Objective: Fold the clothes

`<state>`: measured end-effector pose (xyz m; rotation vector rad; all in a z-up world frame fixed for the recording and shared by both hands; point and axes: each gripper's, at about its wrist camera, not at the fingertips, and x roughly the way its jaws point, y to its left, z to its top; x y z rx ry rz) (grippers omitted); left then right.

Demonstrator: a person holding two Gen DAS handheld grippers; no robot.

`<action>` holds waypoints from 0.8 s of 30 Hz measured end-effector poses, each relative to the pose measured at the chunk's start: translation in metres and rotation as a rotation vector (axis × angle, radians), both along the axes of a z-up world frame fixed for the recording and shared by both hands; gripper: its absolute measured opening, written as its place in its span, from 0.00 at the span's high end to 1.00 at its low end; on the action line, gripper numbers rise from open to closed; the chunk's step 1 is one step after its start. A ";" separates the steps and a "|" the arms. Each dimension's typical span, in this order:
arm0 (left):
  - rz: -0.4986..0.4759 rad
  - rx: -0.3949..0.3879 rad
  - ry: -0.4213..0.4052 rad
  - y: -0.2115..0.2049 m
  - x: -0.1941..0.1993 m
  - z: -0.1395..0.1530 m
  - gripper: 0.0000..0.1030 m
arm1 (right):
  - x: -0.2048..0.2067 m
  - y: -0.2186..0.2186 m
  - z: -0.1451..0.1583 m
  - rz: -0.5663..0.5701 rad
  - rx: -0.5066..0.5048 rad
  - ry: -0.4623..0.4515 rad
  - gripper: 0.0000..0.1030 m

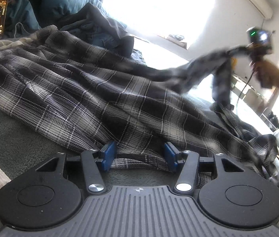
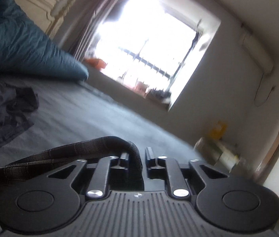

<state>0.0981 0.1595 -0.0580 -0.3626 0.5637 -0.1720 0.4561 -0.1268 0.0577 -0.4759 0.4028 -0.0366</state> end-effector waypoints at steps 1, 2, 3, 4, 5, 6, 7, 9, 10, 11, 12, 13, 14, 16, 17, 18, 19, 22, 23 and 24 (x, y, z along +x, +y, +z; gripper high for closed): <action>-0.001 -0.001 -0.001 -0.001 -0.001 0.000 0.48 | 0.011 -0.006 -0.016 -0.027 0.036 0.097 0.50; -0.002 -0.003 -0.002 -0.002 -0.001 0.000 0.48 | 0.015 -0.014 -0.028 -0.048 0.075 0.168 0.50; -0.003 -0.006 -0.003 -0.001 -0.002 0.000 0.48 | 0.010 -0.026 -0.036 -0.061 0.126 0.215 0.50; -0.004 -0.012 -0.002 0.000 -0.002 -0.001 0.48 | 0.002 -0.039 -0.041 -0.066 0.183 0.254 0.49; -0.004 -0.019 0.000 0.000 -0.003 0.000 0.48 | -0.012 -0.053 -0.039 -0.066 0.249 0.275 0.49; -0.005 -0.027 0.003 0.001 -0.003 0.000 0.48 | -0.028 -0.069 -0.033 -0.065 0.319 0.289 0.49; -0.006 -0.038 0.008 0.003 -0.002 0.001 0.48 | -0.045 -0.084 -0.028 -0.064 0.389 0.302 0.48; -0.002 -0.081 0.016 0.009 0.001 0.002 0.47 | -0.093 -0.116 -0.003 -0.019 0.560 0.312 0.48; 0.000 -0.108 0.020 0.012 0.001 0.002 0.47 | -0.120 -0.131 0.012 0.015 0.638 0.308 0.47; 0.004 -0.141 0.025 0.016 0.001 0.001 0.47 | -0.150 -0.146 0.027 0.052 0.710 0.299 0.47; 0.008 -0.177 0.030 0.020 0.001 0.000 0.47 | -0.181 -0.158 0.044 0.085 0.752 0.271 0.46; 0.010 -0.212 0.035 0.024 0.001 0.000 0.47 | -0.213 -0.169 0.062 0.116 0.775 0.231 0.44; 0.012 -0.242 0.040 0.027 0.000 0.000 0.47 | -0.245 -0.177 0.081 0.144 0.784 0.177 0.43; 0.015 -0.298 0.050 0.034 -0.001 0.000 0.47 | -0.312 -0.195 0.117 0.173 0.758 0.034 0.32; 0.016 -0.310 0.053 0.036 -0.002 0.000 0.47 | -0.344 -0.201 0.134 0.181 0.733 -0.039 0.28; 0.019 -0.313 0.054 0.037 -0.004 0.001 0.47 | -0.373 -0.207 0.150 0.193 0.710 -0.106 0.26; 0.022 -0.308 0.050 0.036 -0.008 0.003 0.47 | -0.398 -0.212 0.161 0.209 0.694 -0.153 0.20; 0.045 -0.302 0.038 0.038 -0.021 0.005 0.47 | -0.443 -0.220 0.172 0.249 0.675 -0.138 0.18; 0.055 -0.307 0.033 0.040 -0.027 0.005 0.47 | -0.451 -0.219 0.166 0.260 0.682 -0.109 0.18; 0.066 -0.315 0.027 0.043 -0.032 0.005 0.47 | -0.454 -0.216 0.153 0.269 0.701 -0.067 0.18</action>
